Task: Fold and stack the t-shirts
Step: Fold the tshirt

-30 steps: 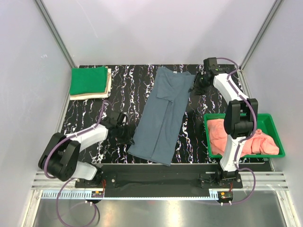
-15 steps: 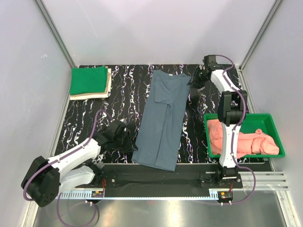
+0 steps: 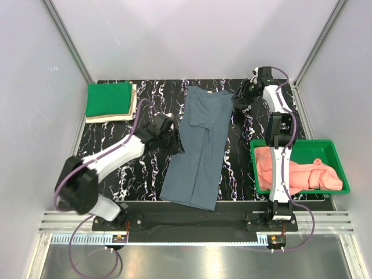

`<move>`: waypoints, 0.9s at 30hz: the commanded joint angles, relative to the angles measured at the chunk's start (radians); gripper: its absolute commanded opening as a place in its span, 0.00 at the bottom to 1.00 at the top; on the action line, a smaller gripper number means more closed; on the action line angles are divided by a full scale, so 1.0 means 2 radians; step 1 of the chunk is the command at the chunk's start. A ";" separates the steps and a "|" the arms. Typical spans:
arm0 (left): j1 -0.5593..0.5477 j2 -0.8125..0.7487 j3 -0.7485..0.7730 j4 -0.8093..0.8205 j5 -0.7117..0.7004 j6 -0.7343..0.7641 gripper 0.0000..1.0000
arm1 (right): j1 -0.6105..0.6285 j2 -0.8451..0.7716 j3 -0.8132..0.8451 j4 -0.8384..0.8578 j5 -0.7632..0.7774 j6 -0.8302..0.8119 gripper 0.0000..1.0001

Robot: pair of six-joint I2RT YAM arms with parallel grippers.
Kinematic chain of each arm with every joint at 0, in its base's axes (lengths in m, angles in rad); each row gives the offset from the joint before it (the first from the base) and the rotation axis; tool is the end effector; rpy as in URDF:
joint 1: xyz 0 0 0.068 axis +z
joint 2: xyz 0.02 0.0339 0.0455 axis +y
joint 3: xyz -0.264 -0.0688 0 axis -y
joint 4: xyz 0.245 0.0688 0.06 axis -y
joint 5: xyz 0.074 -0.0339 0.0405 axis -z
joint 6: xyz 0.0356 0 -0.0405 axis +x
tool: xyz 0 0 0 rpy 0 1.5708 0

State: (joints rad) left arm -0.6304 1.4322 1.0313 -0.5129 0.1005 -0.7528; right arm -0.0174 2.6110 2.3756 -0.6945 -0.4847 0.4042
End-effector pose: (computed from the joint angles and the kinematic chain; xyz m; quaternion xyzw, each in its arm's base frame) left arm 0.2397 -0.1793 0.2480 -0.0416 0.9446 -0.2421 0.2179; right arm 0.5632 0.0068 0.1637 0.1189 0.9168 0.2823 0.2563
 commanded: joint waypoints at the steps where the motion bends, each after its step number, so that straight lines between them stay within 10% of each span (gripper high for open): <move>1: -0.001 0.042 0.003 0.029 0.043 0.049 0.44 | -0.018 0.034 0.056 -0.003 -0.044 0.000 0.48; 27: -0.136 0.216 0.040 0.143 0.144 0.055 0.35 | -0.029 0.133 0.133 0.105 -0.129 0.121 0.33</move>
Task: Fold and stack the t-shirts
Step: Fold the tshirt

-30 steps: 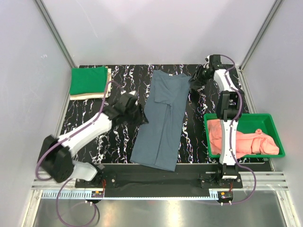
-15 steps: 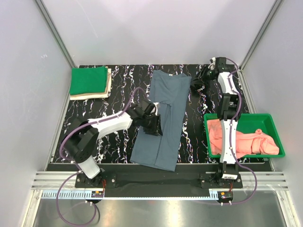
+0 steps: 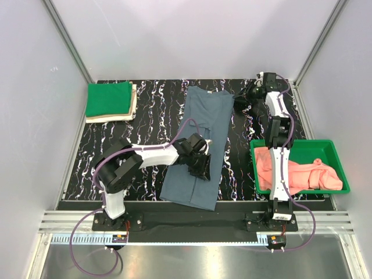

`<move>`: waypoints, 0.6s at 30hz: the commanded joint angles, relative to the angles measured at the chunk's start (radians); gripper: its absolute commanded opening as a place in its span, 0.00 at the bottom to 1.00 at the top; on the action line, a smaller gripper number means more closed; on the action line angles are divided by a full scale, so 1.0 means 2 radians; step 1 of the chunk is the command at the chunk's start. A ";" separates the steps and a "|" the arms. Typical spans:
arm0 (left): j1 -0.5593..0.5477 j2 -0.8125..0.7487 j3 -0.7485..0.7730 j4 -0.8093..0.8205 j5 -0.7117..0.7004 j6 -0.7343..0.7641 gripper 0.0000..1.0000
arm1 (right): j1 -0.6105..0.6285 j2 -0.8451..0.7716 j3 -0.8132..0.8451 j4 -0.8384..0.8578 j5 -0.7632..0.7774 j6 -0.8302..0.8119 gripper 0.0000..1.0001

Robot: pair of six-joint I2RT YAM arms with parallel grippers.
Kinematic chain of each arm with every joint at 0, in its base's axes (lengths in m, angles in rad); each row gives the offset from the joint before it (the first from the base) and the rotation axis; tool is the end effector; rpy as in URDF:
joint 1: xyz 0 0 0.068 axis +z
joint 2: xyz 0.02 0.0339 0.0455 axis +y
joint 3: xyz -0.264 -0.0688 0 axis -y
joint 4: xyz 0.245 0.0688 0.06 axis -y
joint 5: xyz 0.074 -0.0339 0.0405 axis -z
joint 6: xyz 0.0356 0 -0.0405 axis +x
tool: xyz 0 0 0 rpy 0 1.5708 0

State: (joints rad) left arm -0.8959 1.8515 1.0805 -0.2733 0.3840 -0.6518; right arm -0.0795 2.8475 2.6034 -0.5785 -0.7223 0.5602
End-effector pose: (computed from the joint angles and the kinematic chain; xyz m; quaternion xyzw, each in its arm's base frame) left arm 0.2173 -0.2929 0.1470 0.1647 0.9347 -0.3103 0.0539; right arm 0.5934 -0.0237 0.1152 0.1512 0.8672 0.4008 0.2537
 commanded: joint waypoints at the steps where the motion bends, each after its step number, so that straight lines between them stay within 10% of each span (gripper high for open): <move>1: -0.005 0.011 0.014 0.025 -0.001 0.003 0.35 | 0.003 0.017 0.020 0.060 -0.012 0.055 0.27; 6: -0.023 0.023 0.000 0.038 -0.012 -0.015 0.33 | 0.003 0.041 0.050 0.088 0.009 0.106 0.00; 18: -0.029 0.039 0.014 0.080 -0.001 -0.061 0.37 | 0.015 0.056 0.070 0.141 0.067 0.128 0.03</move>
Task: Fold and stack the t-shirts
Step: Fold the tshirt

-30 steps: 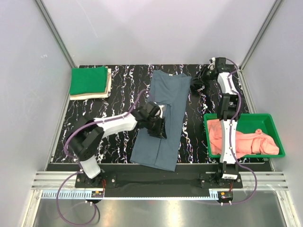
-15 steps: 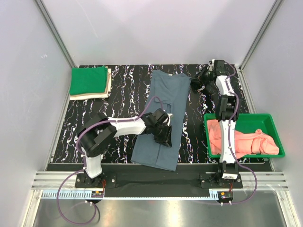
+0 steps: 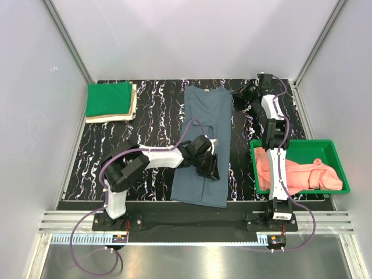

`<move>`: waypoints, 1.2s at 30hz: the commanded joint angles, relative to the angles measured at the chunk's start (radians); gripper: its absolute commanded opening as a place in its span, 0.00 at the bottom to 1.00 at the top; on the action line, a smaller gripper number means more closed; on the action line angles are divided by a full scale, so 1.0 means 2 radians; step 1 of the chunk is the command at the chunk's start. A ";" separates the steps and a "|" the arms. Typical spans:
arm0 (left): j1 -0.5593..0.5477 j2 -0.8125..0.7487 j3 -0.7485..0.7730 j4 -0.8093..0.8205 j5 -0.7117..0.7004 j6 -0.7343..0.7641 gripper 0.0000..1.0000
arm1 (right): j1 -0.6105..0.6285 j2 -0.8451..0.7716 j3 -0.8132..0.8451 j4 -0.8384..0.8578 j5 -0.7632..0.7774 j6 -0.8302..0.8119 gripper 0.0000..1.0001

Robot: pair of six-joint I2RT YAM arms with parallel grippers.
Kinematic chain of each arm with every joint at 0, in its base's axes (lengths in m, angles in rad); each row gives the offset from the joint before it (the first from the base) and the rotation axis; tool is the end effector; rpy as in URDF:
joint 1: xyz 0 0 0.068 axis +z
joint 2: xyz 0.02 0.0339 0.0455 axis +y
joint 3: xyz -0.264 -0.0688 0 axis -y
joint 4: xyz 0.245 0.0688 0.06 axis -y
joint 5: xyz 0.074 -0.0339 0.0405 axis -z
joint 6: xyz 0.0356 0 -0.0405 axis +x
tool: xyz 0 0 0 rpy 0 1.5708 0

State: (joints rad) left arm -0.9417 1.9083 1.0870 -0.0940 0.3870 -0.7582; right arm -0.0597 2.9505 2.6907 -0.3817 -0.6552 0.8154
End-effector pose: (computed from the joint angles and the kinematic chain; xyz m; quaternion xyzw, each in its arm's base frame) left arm 0.2148 -0.3180 0.1393 0.1468 0.9195 -0.3575 0.0717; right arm 0.6135 -0.0149 0.0975 0.2280 0.8278 0.4239 0.2882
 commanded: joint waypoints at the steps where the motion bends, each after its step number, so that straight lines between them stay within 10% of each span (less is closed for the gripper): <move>1: -0.005 0.002 0.016 -0.017 0.000 -0.007 0.39 | 0.005 0.002 0.020 0.043 0.035 -0.002 0.07; 6: 0.024 -0.042 0.061 -0.097 0.009 0.022 0.47 | -0.002 -0.059 -0.064 0.042 0.051 -0.019 0.33; 17: 0.192 -0.187 -0.055 -0.174 -0.007 0.124 0.57 | -0.018 -0.198 -0.159 -0.014 0.047 -0.052 0.41; 26: 0.196 -0.212 -0.155 -0.123 -0.005 0.102 0.56 | 0.050 -0.338 -0.302 -0.041 0.146 -0.135 0.41; 30: 0.195 -0.196 -0.174 -0.114 -0.016 0.105 0.50 | 0.103 -0.347 -0.309 -0.056 0.194 -0.164 0.40; 36: 0.176 -0.199 -0.202 -0.090 0.002 0.084 0.09 | 0.173 -0.315 -0.282 -0.081 0.239 -0.191 0.35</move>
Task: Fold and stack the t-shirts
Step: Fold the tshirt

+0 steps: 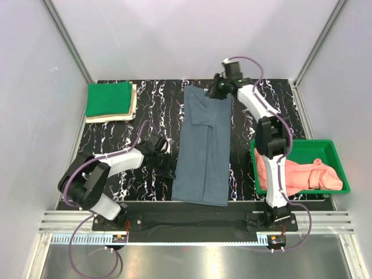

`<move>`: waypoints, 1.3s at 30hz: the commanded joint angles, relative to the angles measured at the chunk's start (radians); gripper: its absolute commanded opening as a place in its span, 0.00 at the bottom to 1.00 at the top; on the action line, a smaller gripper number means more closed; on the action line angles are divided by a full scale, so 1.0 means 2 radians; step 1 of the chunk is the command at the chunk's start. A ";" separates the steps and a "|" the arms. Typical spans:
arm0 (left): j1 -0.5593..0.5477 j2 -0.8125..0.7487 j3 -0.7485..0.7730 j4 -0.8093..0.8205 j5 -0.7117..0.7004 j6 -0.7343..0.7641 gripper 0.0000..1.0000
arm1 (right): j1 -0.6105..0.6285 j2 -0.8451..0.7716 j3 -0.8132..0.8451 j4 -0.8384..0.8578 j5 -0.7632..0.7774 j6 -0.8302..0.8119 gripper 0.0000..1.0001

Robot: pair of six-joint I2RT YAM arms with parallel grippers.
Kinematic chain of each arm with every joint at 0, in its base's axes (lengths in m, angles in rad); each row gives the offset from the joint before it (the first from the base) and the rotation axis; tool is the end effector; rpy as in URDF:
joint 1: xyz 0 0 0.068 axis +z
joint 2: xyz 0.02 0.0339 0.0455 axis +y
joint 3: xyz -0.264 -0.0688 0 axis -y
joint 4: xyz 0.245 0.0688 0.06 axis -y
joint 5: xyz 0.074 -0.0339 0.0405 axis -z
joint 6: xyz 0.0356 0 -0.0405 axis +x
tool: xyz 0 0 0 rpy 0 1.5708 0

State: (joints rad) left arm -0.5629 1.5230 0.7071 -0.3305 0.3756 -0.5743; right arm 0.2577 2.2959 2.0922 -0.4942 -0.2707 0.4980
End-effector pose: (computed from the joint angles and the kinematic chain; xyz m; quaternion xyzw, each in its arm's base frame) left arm 0.2155 -0.1514 0.1423 0.0338 0.9606 -0.2652 0.0761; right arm 0.5102 0.1443 0.2507 0.0510 0.8983 0.2682 0.3442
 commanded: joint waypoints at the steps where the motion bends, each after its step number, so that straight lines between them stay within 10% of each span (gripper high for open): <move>1: -0.018 -0.014 -0.014 0.030 0.002 -0.013 0.05 | 0.021 0.016 0.020 -0.025 0.050 -0.037 0.35; 15: -0.043 -0.085 -0.083 0.128 0.009 -0.148 0.00 | 0.100 0.026 0.006 -0.042 0.084 -0.101 0.33; 39: -0.059 -0.113 -0.055 0.066 -0.048 -0.141 0.36 | 0.164 0.026 -0.054 -0.040 0.187 -0.160 0.35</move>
State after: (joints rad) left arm -0.6769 1.3380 0.5526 -0.1864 0.3233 -0.8783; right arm 0.5781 2.3714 1.9961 -0.5808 0.0525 0.2028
